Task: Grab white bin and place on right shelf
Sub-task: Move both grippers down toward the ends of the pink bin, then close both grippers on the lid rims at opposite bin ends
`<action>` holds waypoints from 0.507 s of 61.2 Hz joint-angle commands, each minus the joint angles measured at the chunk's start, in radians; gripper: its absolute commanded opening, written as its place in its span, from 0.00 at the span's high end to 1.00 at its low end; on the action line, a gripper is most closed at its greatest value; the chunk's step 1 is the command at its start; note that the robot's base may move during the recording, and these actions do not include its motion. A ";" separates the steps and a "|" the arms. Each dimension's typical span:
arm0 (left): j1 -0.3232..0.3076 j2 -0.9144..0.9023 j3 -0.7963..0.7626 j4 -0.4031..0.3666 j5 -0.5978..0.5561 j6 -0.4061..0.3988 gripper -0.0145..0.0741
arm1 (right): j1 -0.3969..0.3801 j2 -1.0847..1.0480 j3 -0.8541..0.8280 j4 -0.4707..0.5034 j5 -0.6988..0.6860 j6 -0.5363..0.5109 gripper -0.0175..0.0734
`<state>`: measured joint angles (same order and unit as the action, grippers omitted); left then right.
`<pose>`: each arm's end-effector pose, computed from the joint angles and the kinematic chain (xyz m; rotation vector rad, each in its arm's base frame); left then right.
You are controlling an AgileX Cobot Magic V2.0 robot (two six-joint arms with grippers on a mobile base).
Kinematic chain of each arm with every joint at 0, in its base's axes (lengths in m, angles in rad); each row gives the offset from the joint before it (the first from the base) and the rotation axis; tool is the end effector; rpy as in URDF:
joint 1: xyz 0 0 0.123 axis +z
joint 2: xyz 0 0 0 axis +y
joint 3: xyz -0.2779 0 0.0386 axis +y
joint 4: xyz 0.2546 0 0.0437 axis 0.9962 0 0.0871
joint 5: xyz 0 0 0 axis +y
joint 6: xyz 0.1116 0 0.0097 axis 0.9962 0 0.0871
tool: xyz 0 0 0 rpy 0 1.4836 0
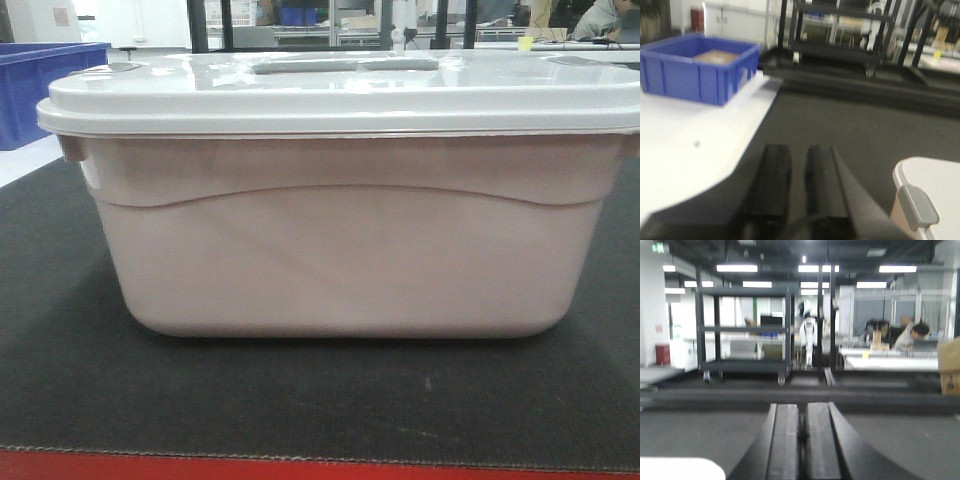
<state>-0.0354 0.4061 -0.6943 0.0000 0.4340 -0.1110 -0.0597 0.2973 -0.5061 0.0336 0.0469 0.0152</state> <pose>0.1034 -0.0037 0.3759 -0.0616 1.6294 -0.1125 0.0940 -0.0054 0.3644 0.0703 1.3198 -0.0083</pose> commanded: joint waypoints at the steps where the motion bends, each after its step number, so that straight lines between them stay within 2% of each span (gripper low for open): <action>1: 0.001 0.114 -0.065 -0.060 -0.052 -0.007 0.50 | -0.006 0.108 -0.052 0.001 -0.061 -0.004 0.39; 3: 0.001 0.150 -0.076 -0.093 -0.052 -0.007 0.44 | -0.006 0.146 -0.056 0.001 -0.067 -0.004 0.30; 7: 0.001 0.201 -0.095 -0.167 -0.040 -0.007 0.37 | -0.006 0.210 -0.064 0.007 -0.067 -0.004 0.18; 10: 0.001 0.241 -0.111 -0.223 -0.016 -0.007 0.35 | -0.006 0.248 -0.073 0.023 -0.061 -0.004 0.09; 17: 0.001 0.327 -0.184 -0.328 0.094 0.048 0.35 | -0.006 0.332 -0.135 0.092 -0.003 -0.004 0.12; 25: 0.003 0.454 -0.297 -0.530 0.247 0.233 0.35 | -0.009 0.449 -0.287 0.200 0.227 -0.004 0.12; 31: 0.021 0.544 -0.371 -0.638 0.337 0.344 0.35 | -0.009 0.553 -0.424 0.275 0.420 -0.004 0.12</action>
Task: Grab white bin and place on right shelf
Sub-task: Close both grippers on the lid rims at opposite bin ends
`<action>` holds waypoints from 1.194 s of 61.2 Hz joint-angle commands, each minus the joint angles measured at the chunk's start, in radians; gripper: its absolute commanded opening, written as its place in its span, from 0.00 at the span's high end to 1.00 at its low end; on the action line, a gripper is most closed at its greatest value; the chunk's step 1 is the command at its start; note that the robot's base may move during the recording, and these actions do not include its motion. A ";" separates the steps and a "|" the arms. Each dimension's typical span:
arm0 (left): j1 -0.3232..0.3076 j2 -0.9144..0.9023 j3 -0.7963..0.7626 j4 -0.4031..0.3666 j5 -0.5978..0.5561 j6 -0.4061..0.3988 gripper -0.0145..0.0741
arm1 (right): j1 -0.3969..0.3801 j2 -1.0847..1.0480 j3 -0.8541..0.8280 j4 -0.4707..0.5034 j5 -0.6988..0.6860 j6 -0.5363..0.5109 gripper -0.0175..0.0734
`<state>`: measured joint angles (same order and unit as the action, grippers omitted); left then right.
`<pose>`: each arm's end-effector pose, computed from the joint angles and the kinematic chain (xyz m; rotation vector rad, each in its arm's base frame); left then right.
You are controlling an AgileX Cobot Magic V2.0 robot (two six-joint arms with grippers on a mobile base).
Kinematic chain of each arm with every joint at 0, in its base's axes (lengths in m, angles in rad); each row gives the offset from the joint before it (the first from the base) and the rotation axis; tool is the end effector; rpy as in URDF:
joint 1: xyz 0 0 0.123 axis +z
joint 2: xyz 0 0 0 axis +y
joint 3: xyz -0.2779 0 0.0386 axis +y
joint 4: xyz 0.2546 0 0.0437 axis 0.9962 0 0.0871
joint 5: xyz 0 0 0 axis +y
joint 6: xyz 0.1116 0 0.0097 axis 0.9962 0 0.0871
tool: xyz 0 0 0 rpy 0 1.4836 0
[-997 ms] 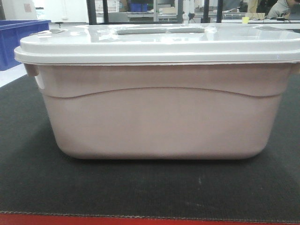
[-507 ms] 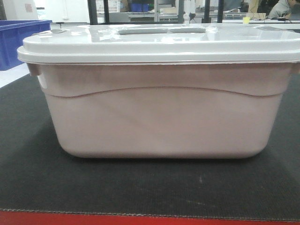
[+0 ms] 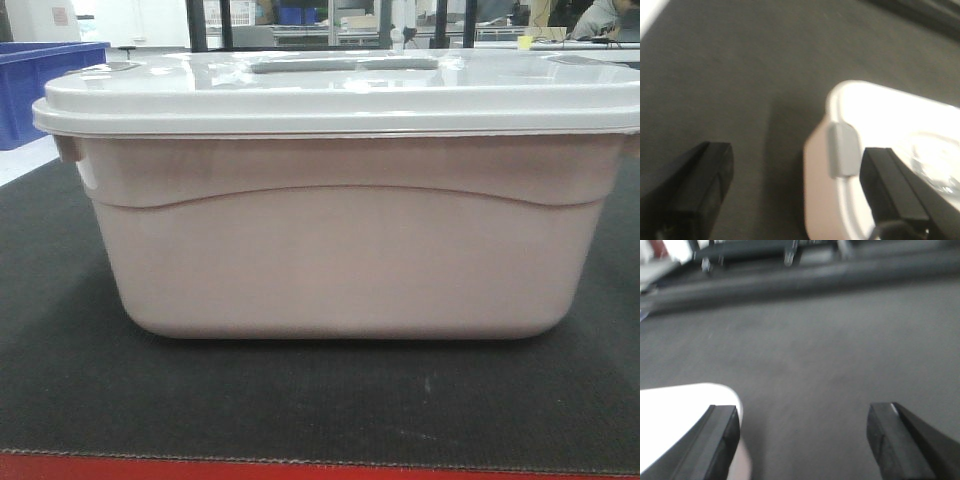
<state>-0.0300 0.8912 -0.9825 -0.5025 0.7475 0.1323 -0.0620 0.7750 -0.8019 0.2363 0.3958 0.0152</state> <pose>0.1964 -0.0426 0.3790 -0.0236 2.0847 -0.5173 0.1895 -0.0016 0.3656 0.2093 1.8344 0.2034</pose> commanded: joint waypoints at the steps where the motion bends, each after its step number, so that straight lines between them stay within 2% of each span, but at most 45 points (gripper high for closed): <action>1: 0.025 0.079 -0.097 -0.158 0.036 0.125 0.35 | -0.007 0.098 -0.149 0.082 0.109 -0.004 0.12; 7: 0.096 0.165 -0.145 -0.282 0.131 0.262 0.35 | -0.018 0.193 -0.276 0.124 0.269 -0.006 0.12; 11: 0.189 0.228 -0.161 -0.427 0.227 0.394 0.35 | -0.065 0.272 -0.359 0.174 0.414 -0.050 0.12; 14: 0.239 0.261 -0.161 -0.529 0.295 0.481 0.36 | -0.105 0.308 -0.396 0.233 0.470 -0.103 0.12; 18: 0.312 0.320 -0.161 -0.649 0.384 0.567 0.38 | -0.186 0.360 -0.421 0.384 0.571 -0.233 0.12; 21: 0.343 0.361 -0.161 -0.707 0.430 0.607 0.39 | -0.249 0.386 -0.421 0.505 0.614 -0.317 0.12; 23: 0.367 0.389 -0.161 -0.752 0.468 0.635 0.40 | -0.293 0.414 -0.417 0.632 0.668 -0.404 0.12; 28: 0.387 0.462 -0.161 -0.806 0.546 0.679 0.40 | -0.383 0.469 -0.398 0.869 0.782 -0.567 0.12; 32: 0.387 0.512 -0.161 -0.821 0.590 0.692 0.40 | -0.427 0.515 -0.375 0.996 0.856 -0.649 0.12; 39: 0.366 0.585 -0.159 -0.803 0.590 0.697 0.40 | -0.446 0.581 -0.324 1.104 0.934 -0.742 0.12; 49: 0.332 0.652 -0.159 -0.811 0.590 0.707 0.40 | -0.434 0.649 -0.233 1.134 0.940 -0.826 0.12; 56: 0.280 0.688 -0.159 -0.843 0.590 0.732 0.40 | -0.431 0.684 -0.166 1.203 0.940 -0.871 0.12; 63: 0.223 0.728 -0.159 -0.869 0.590 0.733 0.40 | -0.394 0.701 -0.112 1.284 0.940 -0.919 0.12; 73: 0.170 0.773 -0.159 -0.915 0.590 0.740 0.40 | -0.323 0.729 -0.096 1.299 0.940 -0.939 0.12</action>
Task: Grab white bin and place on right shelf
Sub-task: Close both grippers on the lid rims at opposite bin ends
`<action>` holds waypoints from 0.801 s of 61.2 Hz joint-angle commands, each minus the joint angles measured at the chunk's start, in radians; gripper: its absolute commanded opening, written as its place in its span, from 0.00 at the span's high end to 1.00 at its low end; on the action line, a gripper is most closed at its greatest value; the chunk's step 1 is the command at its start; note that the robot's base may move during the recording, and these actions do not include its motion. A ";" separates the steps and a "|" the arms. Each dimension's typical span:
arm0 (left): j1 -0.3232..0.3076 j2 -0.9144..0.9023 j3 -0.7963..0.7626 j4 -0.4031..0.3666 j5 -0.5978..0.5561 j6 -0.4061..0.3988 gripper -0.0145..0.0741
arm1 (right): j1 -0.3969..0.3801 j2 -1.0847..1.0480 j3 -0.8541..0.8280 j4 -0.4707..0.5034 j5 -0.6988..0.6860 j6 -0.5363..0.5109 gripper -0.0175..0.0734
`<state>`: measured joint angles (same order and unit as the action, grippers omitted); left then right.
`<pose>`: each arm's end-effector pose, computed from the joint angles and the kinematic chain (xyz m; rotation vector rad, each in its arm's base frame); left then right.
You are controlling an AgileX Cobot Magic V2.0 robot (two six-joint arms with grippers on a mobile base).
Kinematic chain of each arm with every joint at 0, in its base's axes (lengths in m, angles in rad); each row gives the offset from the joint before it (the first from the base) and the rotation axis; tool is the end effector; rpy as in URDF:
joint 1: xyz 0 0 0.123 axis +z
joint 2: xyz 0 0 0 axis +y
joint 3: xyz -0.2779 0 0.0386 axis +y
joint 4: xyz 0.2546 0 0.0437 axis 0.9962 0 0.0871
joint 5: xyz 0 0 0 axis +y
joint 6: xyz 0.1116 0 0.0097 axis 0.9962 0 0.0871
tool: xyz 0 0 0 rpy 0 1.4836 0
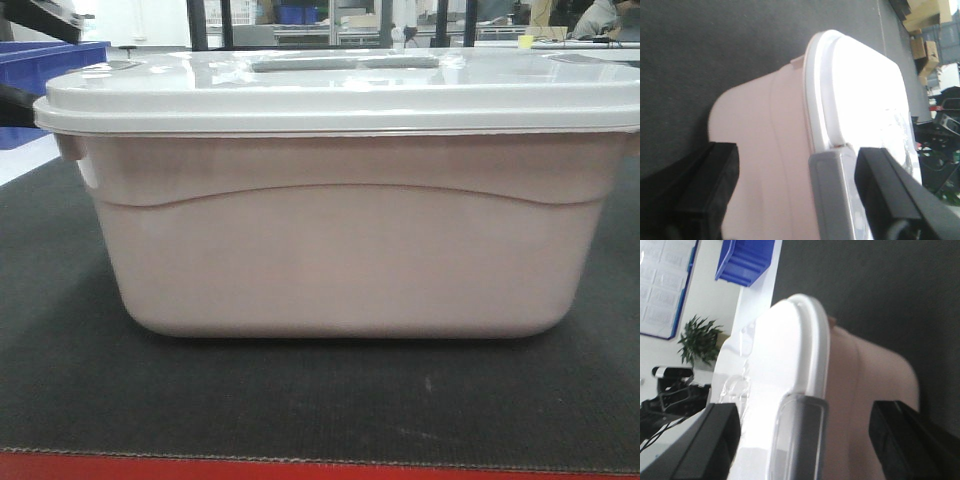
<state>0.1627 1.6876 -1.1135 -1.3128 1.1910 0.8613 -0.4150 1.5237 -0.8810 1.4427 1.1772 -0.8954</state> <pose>0.3444 -0.0454 0.2501 0.0822 2.2810 -1.3823 0.3021 -0.0210 0.2509 0.3039 2.1100 1.3282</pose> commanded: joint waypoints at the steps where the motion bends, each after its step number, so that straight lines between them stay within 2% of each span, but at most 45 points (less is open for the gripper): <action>1: -0.026 -0.017 -0.028 -0.107 0.146 0.011 0.40 | 0.040 -0.018 -0.017 0.095 0.159 -0.029 0.12; 12: -0.064 0.008 -0.028 -0.179 0.146 0.011 0.40 | 0.114 0.001 -0.017 0.128 0.150 -0.032 0.12; 21: -0.099 0.007 -0.028 -0.187 0.146 0.011 0.40 | 0.151 0.014 -0.017 0.131 0.144 -0.037 0.12; 40: -0.156 0.007 -0.028 -0.196 0.146 0.011 0.40 | 0.152 0.014 -0.017 0.138 0.141 -0.038 0.13; 49: -0.168 0.007 -0.028 -0.205 0.146 0.006 0.44 | 0.152 0.014 -0.017 0.138 0.145 -0.038 0.28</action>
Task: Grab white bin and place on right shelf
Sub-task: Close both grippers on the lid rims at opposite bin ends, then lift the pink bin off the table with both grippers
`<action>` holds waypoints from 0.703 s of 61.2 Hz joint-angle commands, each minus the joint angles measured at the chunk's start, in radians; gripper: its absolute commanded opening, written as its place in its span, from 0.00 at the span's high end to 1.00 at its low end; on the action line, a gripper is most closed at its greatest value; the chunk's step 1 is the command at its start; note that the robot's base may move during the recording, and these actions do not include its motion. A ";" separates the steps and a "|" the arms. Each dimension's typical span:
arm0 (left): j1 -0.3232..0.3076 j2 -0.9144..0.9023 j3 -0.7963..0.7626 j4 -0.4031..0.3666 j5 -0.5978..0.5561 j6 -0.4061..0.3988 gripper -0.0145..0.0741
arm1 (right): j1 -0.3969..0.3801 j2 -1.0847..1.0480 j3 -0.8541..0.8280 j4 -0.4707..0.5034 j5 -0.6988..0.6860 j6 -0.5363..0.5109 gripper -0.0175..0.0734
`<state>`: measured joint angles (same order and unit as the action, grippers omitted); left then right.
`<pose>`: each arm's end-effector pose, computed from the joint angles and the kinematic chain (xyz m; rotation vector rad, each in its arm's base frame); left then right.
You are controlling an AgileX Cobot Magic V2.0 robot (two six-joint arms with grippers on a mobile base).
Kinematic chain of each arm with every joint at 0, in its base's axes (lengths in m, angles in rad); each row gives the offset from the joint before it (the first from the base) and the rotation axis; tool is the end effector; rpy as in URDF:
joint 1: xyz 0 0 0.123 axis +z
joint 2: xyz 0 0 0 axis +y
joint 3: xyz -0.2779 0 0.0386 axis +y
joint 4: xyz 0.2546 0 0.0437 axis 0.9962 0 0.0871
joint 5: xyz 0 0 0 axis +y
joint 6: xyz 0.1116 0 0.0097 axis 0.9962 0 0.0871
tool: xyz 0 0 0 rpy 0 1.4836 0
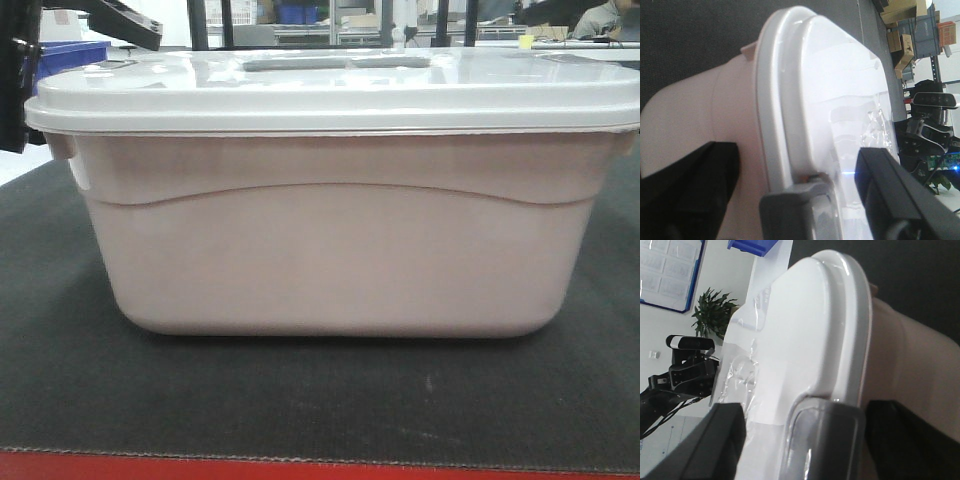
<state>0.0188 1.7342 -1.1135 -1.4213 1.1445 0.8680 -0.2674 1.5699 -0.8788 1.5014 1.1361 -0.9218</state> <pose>0.3498 -0.0943 0.2418 0.1038 2.2606 -1.5005 0.3134 0.0193 0.2398 0.2316 2.1410 1.4078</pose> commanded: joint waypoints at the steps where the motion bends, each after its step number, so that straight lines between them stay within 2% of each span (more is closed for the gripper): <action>1: -0.024 -0.039 -0.028 -0.100 0.193 -0.003 0.45 | 0.004 -0.032 -0.019 0.080 0.186 -0.012 0.31; 10: -0.024 -0.039 -0.028 -0.124 0.193 -0.003 0.59 | 0.004 -0.032 -0.019 0.080 0.190 -0.012 0.55; 19: -0.024 -0.039 -0.028 -0.142 0.193 -0.003 0.81 | 0.004 -0.034 -0.019 0.081 0.192 -0.012 0.74; 27: -0.024 -0.039 -0.028 -0.163 0.193 -0.005 0.99 | 0.004 -0.034 -0.022 0.094 0.200 -0.012 0.74; 43: -0.033 -0.053 -0.030 -0.237 0.193 -0.005 0.98 | 0.004 -0.070 -0.022 0.181 0.200 -0.012 0.74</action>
<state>0.0163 1.7403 -1.1156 -1.5726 1.1046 0.8433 -0.2821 1.5672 -0.8788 1.5535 1.0717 -0.9225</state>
